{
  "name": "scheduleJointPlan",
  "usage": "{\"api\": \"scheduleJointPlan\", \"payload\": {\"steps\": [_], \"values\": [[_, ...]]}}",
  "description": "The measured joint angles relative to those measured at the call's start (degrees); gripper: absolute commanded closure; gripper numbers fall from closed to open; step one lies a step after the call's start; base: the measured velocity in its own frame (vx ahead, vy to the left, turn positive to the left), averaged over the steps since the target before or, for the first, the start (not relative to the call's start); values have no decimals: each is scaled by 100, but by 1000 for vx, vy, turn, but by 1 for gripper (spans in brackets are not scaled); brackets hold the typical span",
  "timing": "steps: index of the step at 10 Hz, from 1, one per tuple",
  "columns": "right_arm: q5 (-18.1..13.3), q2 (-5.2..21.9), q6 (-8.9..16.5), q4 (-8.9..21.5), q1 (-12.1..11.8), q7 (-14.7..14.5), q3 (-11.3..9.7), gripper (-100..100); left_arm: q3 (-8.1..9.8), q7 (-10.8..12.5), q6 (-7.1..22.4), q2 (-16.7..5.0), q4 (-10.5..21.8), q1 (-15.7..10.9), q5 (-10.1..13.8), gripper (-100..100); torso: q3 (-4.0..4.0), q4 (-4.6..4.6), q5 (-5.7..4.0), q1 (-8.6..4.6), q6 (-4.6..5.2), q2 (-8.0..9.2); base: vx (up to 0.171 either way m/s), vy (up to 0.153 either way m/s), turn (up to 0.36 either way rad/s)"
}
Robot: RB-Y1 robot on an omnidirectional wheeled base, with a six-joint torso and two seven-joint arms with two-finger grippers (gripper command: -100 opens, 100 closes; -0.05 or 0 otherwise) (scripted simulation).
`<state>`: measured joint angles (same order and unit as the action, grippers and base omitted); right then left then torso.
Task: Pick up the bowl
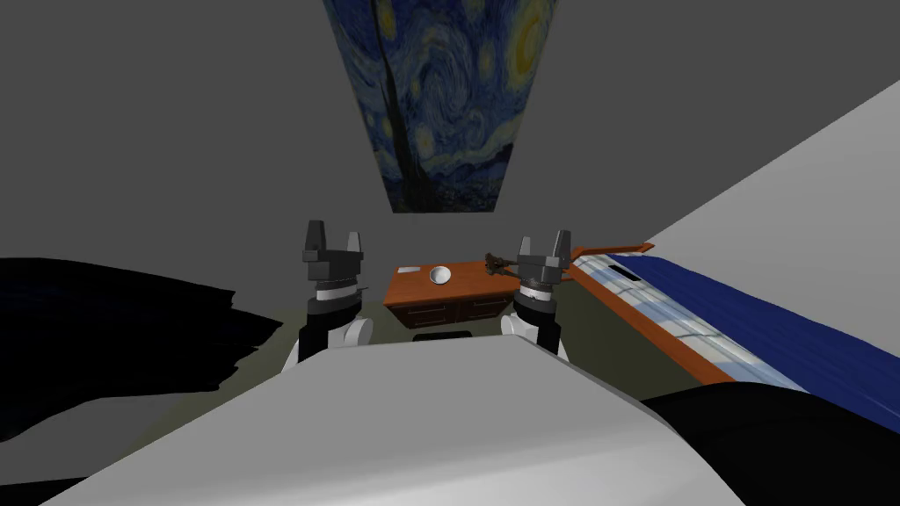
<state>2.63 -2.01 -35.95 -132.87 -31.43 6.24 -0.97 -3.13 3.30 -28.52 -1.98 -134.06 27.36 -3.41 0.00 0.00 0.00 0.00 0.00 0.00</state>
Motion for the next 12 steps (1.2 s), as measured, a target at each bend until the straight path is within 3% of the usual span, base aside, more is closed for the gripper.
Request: {"api": "scheduleJointPlan", "payload": {"steps": [5, 8, 9, 12], "values": [[0, 0, 0, 0, 2, 0, -1, 0, -79, 72, 584, -569, 593, -147, 91, -100, 28, 11, -1, -6, 1, 47, -122, -11, -100], [0, 0, 0, 0, 1, 0, 0, 0, -117, 104, 926, -772, 912, -243, 134, -100, 16, 7, 0, -2, 1, 27, -78, -15, -96], [0, 0, 0, 0, 1, 0, 0, 0, -96, 125, 1002, -868, 1235, -382, 166, -100, 18, 7, 0, -3, 2, 31, -67, -4, -43], [0, 0, 0, 0, 0, 0, 0, 0, -83, 183, 1404, -1057, 1331, -417, 225, -100, 12, 5, 0, 1, -1, 20, -53, -11, -77]]}}
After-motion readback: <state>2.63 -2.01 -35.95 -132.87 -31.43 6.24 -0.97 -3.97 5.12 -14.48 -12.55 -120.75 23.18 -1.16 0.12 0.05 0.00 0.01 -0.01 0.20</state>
